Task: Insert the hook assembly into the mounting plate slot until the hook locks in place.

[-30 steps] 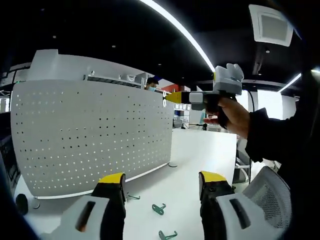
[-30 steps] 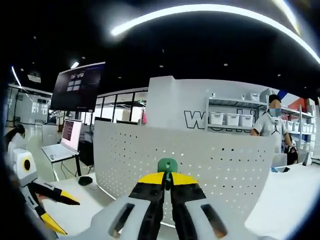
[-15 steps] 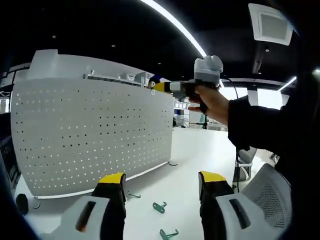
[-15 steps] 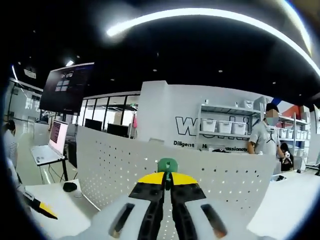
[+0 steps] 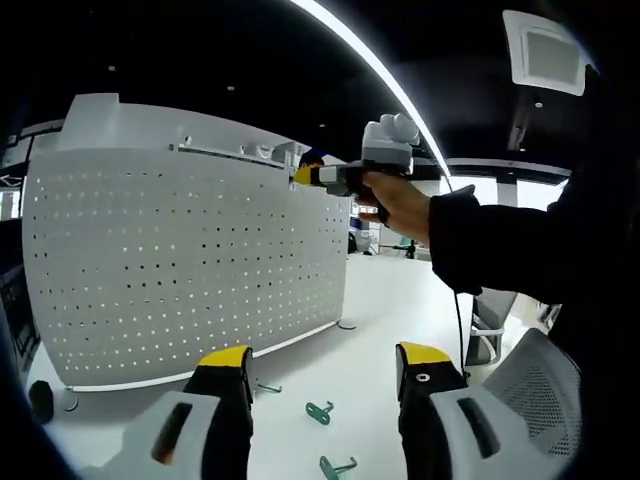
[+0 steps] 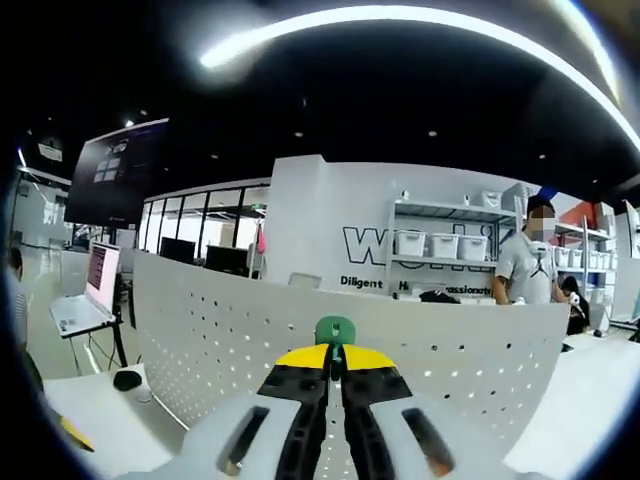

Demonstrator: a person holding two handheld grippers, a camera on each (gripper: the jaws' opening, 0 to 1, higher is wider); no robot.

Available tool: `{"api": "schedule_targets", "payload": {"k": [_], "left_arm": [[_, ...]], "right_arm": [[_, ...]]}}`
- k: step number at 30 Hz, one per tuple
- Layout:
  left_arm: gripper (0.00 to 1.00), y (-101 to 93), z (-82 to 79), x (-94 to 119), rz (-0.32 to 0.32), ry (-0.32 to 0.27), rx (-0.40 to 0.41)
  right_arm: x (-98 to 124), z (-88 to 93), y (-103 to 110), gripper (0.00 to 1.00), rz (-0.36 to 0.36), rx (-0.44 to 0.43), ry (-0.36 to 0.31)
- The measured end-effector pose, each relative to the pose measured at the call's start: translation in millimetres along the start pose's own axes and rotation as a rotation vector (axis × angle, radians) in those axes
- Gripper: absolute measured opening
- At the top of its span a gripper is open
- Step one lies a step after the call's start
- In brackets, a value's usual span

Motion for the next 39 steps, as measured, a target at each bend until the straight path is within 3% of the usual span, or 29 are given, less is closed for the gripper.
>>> {"api": "schedule_targets", "payload": {"k": [10,24,39], "left_arm": [[0.58,4.0,-1.5,2,-0.01,-0.01,0.009],[0.58,7.4,-2.4,2,-0.01,-0.012,0.015],[0.57,10.0,-3.9,4,-0.014,-0.024,0.021]], "right_arm": [[-23,11.4,2,0.01,0.033,-0.023,0.029],[-33,21.5,1,0.01,0.064,-0.04,0.053],[-38,24.4,8,0.02,0.104,0.046,0.056]]}}
Point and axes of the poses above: the point that each gripper's makers call its tool centre point, and the gripper's own axes: x roughly backward along the fingers, y roughly to its left, z roughly out of its underside, the point moved 9 cm from there along x, roughly backward along the fingers, and after that the axes turned 10 degrees about x, right-handed, at the moved point
